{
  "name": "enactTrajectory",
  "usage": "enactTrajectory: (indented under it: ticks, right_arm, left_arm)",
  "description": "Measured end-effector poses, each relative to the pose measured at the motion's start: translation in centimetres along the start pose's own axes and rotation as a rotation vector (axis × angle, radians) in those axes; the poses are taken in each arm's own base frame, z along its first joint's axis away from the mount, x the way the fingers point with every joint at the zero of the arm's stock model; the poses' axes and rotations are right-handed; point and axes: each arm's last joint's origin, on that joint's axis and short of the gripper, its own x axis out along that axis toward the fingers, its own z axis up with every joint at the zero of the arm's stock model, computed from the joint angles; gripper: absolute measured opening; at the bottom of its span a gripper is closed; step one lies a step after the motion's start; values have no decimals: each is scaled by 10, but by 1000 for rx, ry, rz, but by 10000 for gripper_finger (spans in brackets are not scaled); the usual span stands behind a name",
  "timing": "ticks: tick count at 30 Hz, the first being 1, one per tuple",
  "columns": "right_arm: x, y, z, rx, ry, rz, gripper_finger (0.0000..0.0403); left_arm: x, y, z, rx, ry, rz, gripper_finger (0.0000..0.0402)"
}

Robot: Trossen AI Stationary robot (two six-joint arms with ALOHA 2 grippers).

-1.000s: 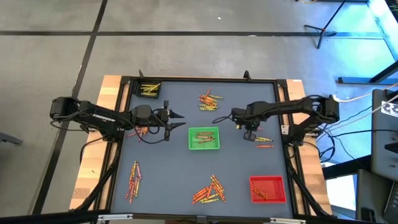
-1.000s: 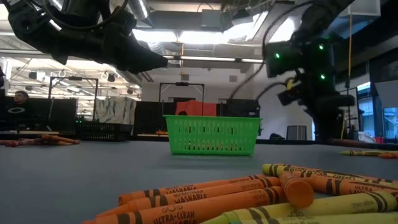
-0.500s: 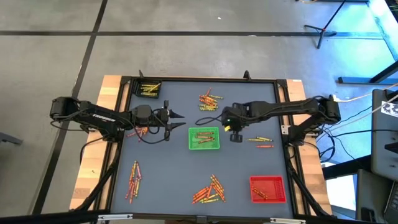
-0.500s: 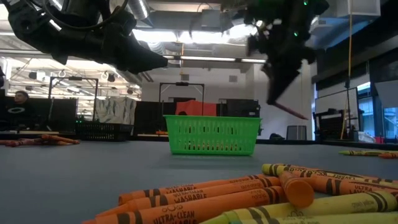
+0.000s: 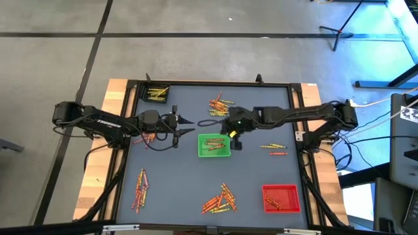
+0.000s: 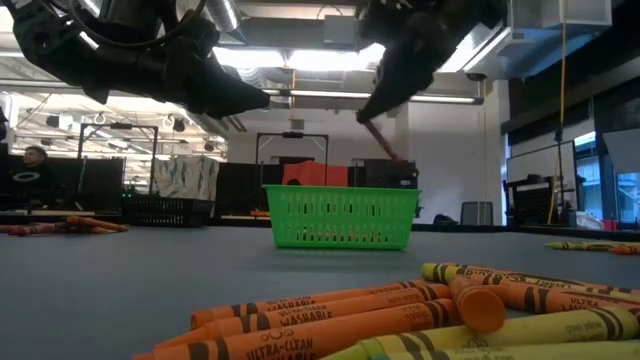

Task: Sort crayons
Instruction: Put the red crayon into the green bin

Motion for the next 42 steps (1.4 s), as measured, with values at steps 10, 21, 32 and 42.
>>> enactTrajectory:
  ticks: [10, 21, 32, 42]
  right_arm:
    - [18, 2, 8, -26, -103, 102, 19]
    - [55, 2, -7, -16, -6, 146, 19]
    - [64, 2, -10, -11, 9, 146, 19]
    - [57, 3, -11, -7, 29, 157, 140]
  left_arm:
    - [0, 0, 0, 0, -1, 0, 115]
    - [0, 0, 0, -1, -3, 0, 115]
    - [0, 0, 0, -1, -3, 0, 115]
    - [0, 0, 0, -1, -3, -1, 115]
